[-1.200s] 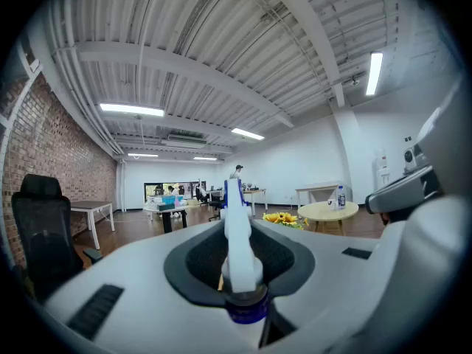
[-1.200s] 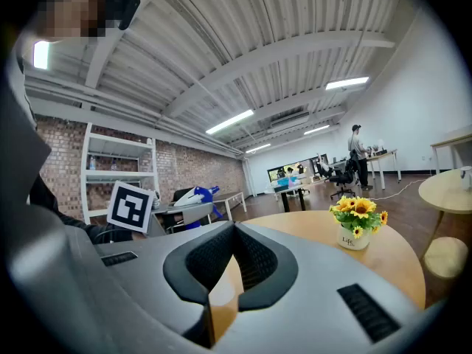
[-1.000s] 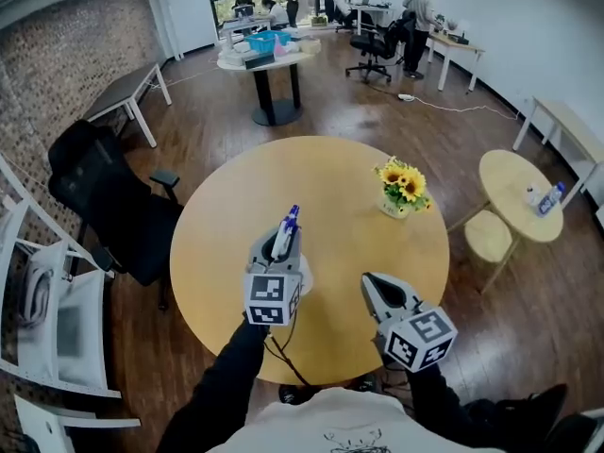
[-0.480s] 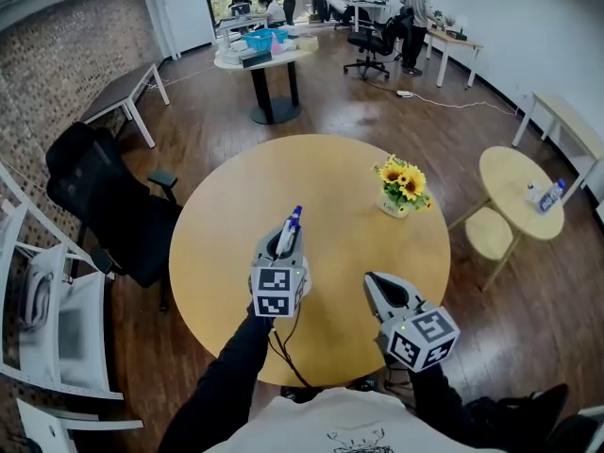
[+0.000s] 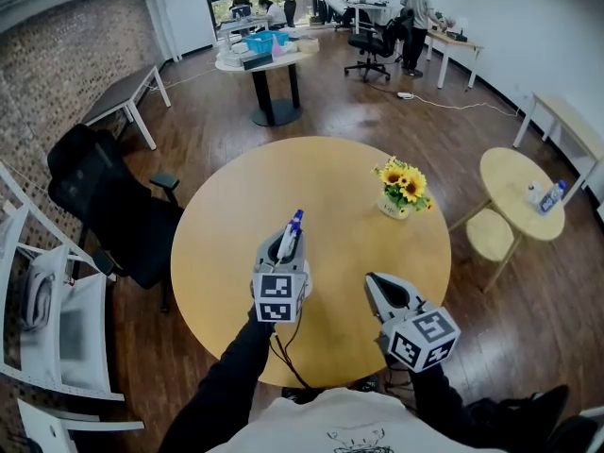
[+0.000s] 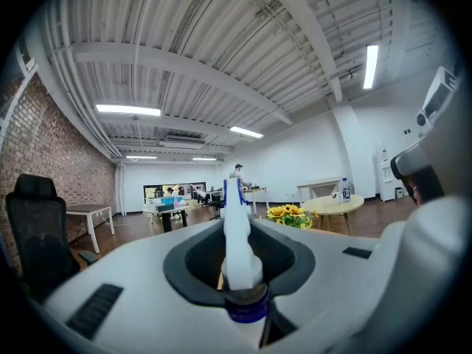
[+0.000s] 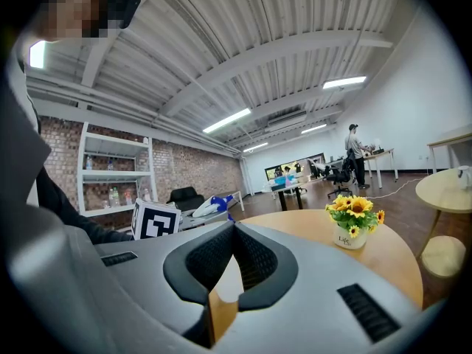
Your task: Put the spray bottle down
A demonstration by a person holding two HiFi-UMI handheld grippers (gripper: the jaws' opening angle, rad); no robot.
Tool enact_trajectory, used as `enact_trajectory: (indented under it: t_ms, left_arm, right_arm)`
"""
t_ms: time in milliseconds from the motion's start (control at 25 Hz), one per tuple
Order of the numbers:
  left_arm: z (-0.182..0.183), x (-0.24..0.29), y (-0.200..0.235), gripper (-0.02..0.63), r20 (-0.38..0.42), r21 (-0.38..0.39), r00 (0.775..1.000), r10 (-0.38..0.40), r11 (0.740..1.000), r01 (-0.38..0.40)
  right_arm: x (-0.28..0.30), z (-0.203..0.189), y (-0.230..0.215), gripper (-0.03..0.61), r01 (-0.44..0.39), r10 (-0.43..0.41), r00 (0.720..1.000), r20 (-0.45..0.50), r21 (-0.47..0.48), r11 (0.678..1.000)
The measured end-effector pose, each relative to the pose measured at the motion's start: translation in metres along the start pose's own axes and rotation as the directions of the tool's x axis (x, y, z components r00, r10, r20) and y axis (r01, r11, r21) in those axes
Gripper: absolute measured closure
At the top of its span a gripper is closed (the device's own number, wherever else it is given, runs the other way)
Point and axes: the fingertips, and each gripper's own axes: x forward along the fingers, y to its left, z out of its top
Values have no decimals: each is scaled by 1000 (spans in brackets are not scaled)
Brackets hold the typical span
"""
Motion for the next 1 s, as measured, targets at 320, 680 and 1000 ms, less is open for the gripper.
enact_trajectory:
  t_ms: [320,680,1000]
  left_arm:
    - [2,-5,-4,482,10,24,1000,3,1000,-4]
    - [2,-19,-7,370,13,30,1000,10,999,-10]
    - [5,-74,17,370,32,-78,985,171,983,-168]
  right_arm:
    - [-4,1,2,603,-2,2,1000,1,-2,1000]
    - [-11,1,10,603,-3,3,1000,0,1,1000]
    - [-19,-2,7,603,4,-4,1000,4,7,1000]
